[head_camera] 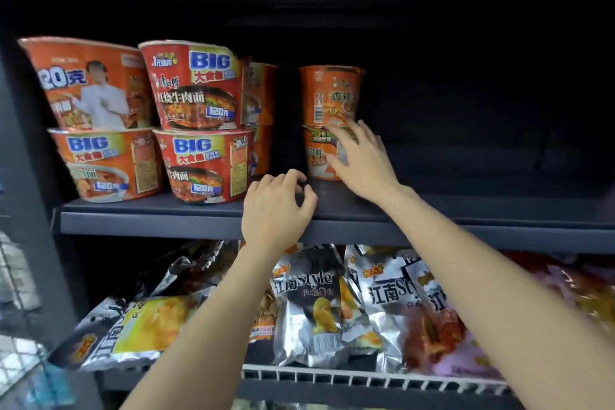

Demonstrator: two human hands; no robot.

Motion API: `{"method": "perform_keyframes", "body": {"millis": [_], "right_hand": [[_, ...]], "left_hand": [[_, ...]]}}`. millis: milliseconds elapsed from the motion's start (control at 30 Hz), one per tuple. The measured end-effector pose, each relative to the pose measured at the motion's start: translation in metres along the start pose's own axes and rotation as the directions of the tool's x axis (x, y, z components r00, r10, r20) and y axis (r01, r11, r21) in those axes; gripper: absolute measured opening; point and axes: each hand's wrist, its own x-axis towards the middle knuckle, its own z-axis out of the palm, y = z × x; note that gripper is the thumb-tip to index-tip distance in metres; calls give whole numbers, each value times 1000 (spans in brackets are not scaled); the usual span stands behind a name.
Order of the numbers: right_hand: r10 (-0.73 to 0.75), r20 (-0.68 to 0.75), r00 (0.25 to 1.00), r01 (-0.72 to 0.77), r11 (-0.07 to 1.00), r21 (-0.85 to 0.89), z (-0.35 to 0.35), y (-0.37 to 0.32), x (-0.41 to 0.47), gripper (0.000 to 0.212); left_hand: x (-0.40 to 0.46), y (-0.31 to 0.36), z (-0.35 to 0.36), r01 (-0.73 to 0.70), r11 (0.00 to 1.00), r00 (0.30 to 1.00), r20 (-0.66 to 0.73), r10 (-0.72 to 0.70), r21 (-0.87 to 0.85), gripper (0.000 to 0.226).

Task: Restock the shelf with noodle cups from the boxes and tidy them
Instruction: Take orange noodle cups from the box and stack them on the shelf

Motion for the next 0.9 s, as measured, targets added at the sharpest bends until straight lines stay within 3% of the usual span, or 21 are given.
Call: {"method": "perform_keyframes", "body": {"millis": [100, 200, 300, 367, 467, 567, 667, 733, 767, 833, 900], "right_hand": [[-51, -163, 985, 61, 997, 53, -21, -5, -61, 34], [-29, -145, 989, 46, 992, 115, -36, -6, -136, 32], [-71, -194, 978, 83, 995, 52, -42, 4, -206, 28], [-74, -175, 982, 78, 997, 17, -40, 16, -249, 26], [87, 74, 993, -93, 992, 84, -32, 35, -320, 24], [267, 298, 916, -288, 957, 26, -24, 56, -395, 26], [394, 513, 762, -411, 907, -86, -25, 72, -449, 41], [513, 594, 620, -473, 848, -239, -30, 79, -473, 64], [581, 611, 537, -476, 807, -349, -33, 80, -482, 77], [681, 605, 413, -446, 730, -517, -35, 79, -495, 91], [708, 616, 346, -467, 700, -541, -33, 75, -501, 96]], "left_hand": [[-3, 5, -10, -66, 989, 997, -43, 61, -130, 30], [-20, 12, -21, -188, 944, 979, -128, 158, -270, 27], [-69, 39, -27, -223, 900, 973, -139, 183, -374, 22], [-118, 66, -30, -173, 877, 980, 13, 200, -449, 25], [-199, 99, -29, 48, 862, 920, 359, 160, -505, 32], [-266, 126, -28, 146, 900, 733, 656, 181, -411, 41], [-303, 147, -24, 20, 970, 410, 887, 214, -243, 61], [-319, 159, -22, 5, 972, 187, 955, 229, -234, 78], [-325, 164, -21, -15, 973, 111, 967, 228, -228, 81], [-336, 170, -19, -100, 973, 34, 976, 213, -209, 83], [-343, 175, -18, -138, 970, 35, 978, 208, -201, 79]]}}
